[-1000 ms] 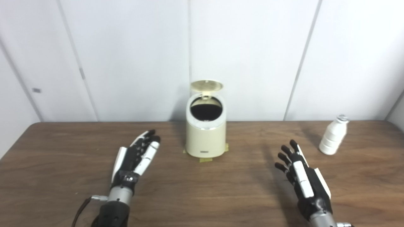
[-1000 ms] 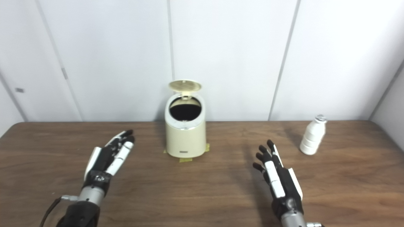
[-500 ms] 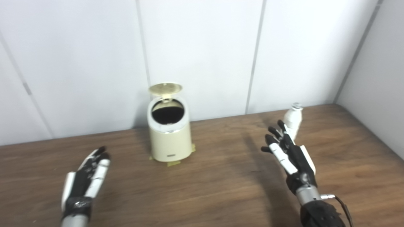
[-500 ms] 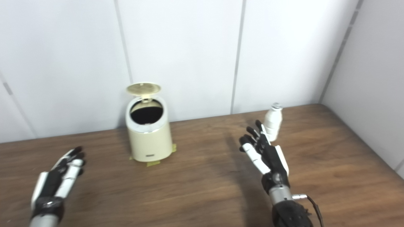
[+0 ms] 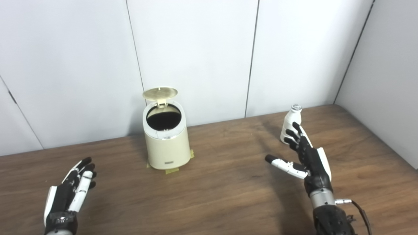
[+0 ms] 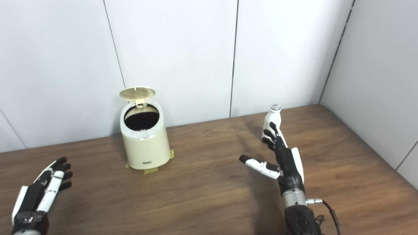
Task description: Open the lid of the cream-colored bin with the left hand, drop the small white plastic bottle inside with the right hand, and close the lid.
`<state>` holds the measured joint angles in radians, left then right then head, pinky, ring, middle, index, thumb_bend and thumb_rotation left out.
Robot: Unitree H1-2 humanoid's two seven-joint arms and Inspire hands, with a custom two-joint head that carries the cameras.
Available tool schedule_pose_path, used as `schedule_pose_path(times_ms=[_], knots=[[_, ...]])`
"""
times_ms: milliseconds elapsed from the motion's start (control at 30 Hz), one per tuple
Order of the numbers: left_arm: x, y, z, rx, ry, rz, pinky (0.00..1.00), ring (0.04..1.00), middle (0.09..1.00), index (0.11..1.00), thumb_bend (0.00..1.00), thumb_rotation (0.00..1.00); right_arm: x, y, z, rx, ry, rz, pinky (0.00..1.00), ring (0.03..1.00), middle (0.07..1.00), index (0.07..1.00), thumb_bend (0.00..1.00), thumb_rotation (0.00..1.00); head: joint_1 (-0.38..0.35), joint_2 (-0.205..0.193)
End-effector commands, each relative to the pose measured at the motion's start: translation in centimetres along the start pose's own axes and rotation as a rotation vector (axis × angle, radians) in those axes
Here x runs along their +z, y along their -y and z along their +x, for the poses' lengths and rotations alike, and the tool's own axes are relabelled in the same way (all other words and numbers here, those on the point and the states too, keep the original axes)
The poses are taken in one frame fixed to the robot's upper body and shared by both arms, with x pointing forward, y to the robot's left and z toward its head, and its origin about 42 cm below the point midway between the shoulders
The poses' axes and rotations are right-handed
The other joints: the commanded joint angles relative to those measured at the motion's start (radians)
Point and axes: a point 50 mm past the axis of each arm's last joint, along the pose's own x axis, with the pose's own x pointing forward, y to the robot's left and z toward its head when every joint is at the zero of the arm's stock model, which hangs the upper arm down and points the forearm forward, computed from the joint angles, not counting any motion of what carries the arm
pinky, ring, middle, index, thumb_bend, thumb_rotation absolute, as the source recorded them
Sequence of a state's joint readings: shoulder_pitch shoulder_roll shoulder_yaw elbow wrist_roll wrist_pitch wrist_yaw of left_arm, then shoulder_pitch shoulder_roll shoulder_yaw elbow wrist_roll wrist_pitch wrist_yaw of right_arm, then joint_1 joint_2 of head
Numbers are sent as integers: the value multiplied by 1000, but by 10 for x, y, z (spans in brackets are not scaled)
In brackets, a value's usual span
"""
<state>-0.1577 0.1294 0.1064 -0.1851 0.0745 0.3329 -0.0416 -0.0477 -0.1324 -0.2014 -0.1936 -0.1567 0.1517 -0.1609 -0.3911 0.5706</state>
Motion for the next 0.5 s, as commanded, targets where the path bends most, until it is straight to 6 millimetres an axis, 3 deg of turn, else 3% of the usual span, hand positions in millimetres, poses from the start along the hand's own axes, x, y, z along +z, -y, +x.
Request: schedule_pose_path(times_ms=[0,100,467], knots=[[20,-4,9,-1,94,-13,802,840,868,906,397,696,21,7,11,-48,95,-38,836,820,861,920,786,233,-7,-1],[21,-5,9,1,87,-17,813,849,875,912,392,685,26,11,10,-69,99,-59,773,791,859,917,771,200,-16,-2],[24,-7,8,-9,92,9,794,866,896,922,368,721,35,33,13,-188,35,-120,767,759,784,839,782,210,-35,-4]])
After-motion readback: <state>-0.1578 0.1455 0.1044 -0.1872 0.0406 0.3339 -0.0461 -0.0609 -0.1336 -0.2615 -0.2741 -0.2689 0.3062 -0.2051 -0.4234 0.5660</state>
